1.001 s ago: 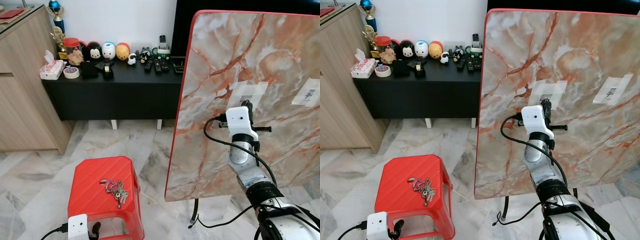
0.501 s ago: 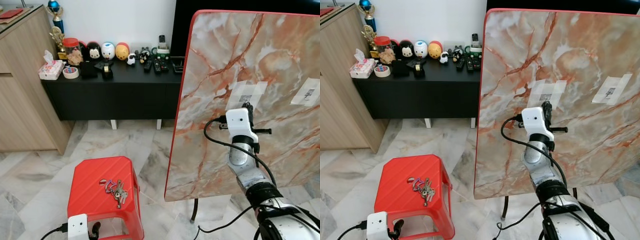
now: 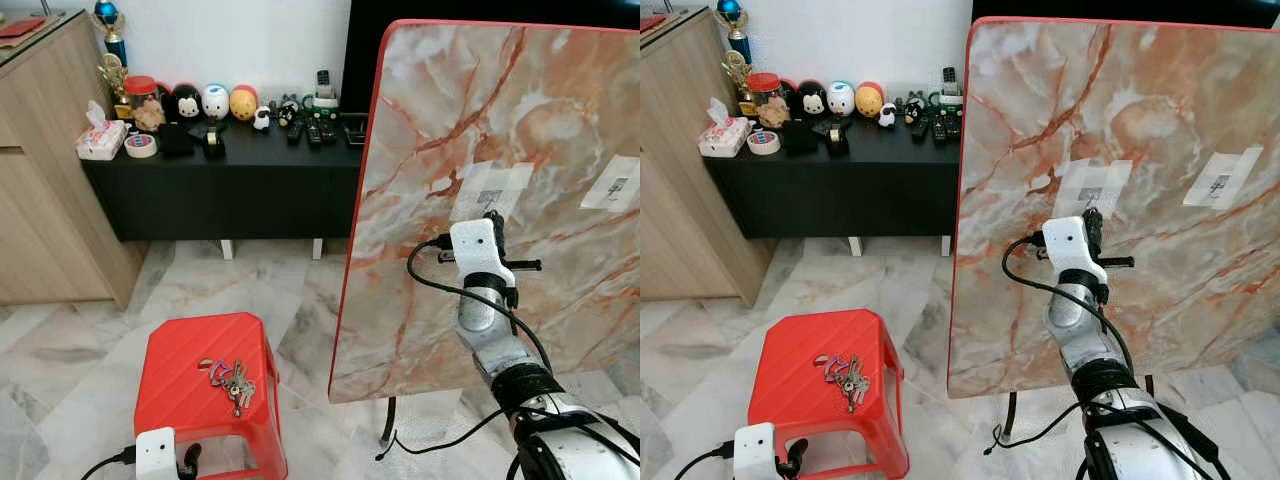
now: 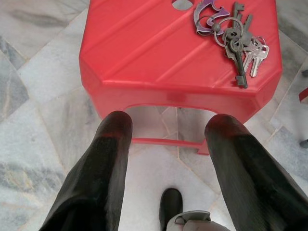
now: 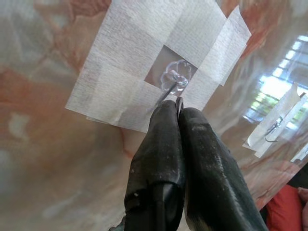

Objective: Hang keys on a hook

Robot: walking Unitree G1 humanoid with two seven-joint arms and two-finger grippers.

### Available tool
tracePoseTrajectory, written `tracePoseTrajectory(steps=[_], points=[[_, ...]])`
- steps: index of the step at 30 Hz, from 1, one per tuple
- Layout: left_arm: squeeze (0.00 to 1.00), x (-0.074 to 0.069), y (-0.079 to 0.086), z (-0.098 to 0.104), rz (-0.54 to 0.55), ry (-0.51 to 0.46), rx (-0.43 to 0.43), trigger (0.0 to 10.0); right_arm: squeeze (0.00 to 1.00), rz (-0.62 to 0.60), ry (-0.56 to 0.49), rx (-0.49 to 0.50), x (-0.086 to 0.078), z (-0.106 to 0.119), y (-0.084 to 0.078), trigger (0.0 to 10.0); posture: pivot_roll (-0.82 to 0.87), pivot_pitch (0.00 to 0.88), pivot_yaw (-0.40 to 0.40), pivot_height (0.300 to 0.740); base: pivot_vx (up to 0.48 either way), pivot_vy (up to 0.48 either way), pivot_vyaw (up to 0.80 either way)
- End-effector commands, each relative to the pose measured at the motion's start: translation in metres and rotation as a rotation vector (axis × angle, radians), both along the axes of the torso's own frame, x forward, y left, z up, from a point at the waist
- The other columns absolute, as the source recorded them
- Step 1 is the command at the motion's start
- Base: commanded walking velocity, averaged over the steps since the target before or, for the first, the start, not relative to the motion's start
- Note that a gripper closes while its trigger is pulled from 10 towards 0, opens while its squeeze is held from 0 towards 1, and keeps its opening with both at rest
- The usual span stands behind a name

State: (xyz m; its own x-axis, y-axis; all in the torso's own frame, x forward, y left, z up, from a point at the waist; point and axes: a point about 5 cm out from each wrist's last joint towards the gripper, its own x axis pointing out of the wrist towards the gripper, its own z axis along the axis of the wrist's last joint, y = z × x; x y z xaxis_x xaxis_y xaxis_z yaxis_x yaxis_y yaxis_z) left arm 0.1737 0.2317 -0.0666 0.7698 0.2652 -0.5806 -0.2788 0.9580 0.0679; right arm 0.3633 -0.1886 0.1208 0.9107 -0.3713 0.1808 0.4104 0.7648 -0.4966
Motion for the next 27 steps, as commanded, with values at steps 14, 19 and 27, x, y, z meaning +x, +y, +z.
tracePoseTrajectory(steps=[14, 19, 27], points=[[0.0, -0.0014, 0.0014, -0.0013, 0.001, 0.019, 0.0, 10.0, 0.0, -0.008, -0.009, 0.031, 0.0083, 0.0117, -0.0001, 10.0, 0.08, 0.0, -0.085, 0.728, 0.0, 0.0, 0.0], [0.0, -0.0017, 0.0016, -0.0015, 0.002, 0.021, -0.001, 10.0, 0.0, -0.01, -0.003, 0.032, 0.0086, 0.0112, -0.0003, 10.0, 0.08, 0.0, -0.086, 0.728, 0.0, 0.0, 0.0], [0.0, -0.0012, 0.0011, -0.0013, 0.001, 0.019, 0.0, 10.0, 0.0, -0.013, 0.009, 0.043, 0.0087, 0.0099, -0.0007, 10.0, 0.08, 0.0, -0.088, 0.728, 0.0, 0.0, 0.0]])
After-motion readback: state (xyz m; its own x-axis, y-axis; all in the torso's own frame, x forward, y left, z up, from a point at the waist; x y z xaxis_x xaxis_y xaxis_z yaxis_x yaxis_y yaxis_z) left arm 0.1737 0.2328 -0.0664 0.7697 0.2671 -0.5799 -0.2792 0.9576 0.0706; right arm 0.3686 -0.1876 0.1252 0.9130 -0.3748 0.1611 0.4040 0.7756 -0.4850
